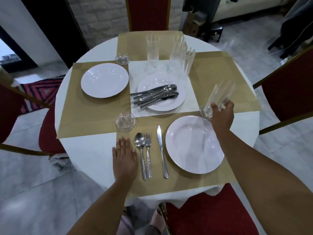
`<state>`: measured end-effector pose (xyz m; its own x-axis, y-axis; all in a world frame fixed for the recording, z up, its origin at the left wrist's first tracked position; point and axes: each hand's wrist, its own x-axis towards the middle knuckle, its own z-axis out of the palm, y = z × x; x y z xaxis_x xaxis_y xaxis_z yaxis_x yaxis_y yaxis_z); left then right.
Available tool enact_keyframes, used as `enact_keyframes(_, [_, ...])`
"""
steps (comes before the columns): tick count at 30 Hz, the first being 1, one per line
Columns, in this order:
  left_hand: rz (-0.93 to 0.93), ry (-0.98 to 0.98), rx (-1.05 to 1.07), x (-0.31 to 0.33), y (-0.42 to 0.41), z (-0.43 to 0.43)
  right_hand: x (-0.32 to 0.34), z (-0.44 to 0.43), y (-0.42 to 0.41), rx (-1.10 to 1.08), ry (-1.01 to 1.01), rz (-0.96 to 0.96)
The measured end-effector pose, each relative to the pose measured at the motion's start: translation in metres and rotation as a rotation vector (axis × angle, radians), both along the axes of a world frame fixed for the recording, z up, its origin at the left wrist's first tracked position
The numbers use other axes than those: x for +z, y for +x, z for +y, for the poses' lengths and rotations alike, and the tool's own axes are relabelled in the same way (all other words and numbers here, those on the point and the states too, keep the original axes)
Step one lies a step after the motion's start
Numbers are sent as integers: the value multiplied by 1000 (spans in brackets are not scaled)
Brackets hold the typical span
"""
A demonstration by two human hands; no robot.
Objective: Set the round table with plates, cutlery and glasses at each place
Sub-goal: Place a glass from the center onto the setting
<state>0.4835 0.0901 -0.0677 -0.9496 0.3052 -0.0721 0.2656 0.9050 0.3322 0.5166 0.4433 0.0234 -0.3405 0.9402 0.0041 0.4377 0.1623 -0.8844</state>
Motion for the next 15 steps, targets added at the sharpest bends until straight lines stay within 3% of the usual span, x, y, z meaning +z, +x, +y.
enact_keyframes(15, [3, 1, 8, 0, 0, 2, -15, -2, 6, -18, -42, 15])
